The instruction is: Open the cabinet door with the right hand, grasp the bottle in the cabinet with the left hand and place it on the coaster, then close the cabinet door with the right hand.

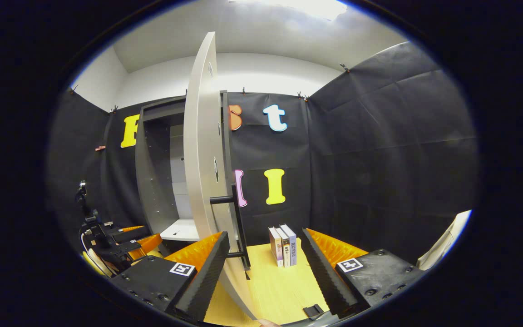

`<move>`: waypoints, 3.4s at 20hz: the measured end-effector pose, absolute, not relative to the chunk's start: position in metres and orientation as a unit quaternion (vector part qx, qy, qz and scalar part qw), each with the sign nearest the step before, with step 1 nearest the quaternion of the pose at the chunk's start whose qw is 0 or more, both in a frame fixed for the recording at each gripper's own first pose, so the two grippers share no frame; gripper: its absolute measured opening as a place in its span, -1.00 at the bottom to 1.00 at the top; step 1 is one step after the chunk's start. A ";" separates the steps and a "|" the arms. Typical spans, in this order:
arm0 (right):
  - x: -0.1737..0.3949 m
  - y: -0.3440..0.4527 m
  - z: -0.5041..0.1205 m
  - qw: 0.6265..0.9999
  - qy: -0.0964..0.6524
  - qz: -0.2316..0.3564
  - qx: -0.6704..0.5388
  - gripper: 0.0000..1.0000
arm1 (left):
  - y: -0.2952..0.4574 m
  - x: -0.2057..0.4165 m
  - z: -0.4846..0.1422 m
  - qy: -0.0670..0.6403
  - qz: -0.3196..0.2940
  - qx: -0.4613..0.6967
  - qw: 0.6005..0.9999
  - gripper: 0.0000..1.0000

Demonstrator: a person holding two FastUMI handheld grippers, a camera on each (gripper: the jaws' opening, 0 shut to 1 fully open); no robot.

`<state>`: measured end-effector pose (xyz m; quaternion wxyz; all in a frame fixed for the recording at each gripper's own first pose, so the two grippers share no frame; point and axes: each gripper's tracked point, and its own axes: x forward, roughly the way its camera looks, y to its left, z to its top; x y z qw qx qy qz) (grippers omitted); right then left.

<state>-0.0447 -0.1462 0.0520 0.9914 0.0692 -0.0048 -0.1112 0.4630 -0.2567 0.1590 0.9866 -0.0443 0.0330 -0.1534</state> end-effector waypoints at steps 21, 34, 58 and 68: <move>0.023 0.020 0.038 0.990 0.016 0.088 0.107 0.95 | -0.164 0.448 0.146 0.043 -0.107 -0.035 0.993 0.92; 0.061 0.088 0.011 0.988 0.033 0.128 0.083 0.96 | -0.078 0.440 0.140 0.043 -0.068 -0.012 0.997 0.92; 0.081 0.020 -0.005 0.995 -0.042 0.094 0.015 0.97 | -0.175 0.419 0.176 0.029 -0.044 -0.033 0.998 0.92; 0.066 0.007 0.000 0.995 -0.055 0.075 0.025 0.95 | -0.211 0.417 0.183 0.022 -0.075 -0.038 0.996 0.92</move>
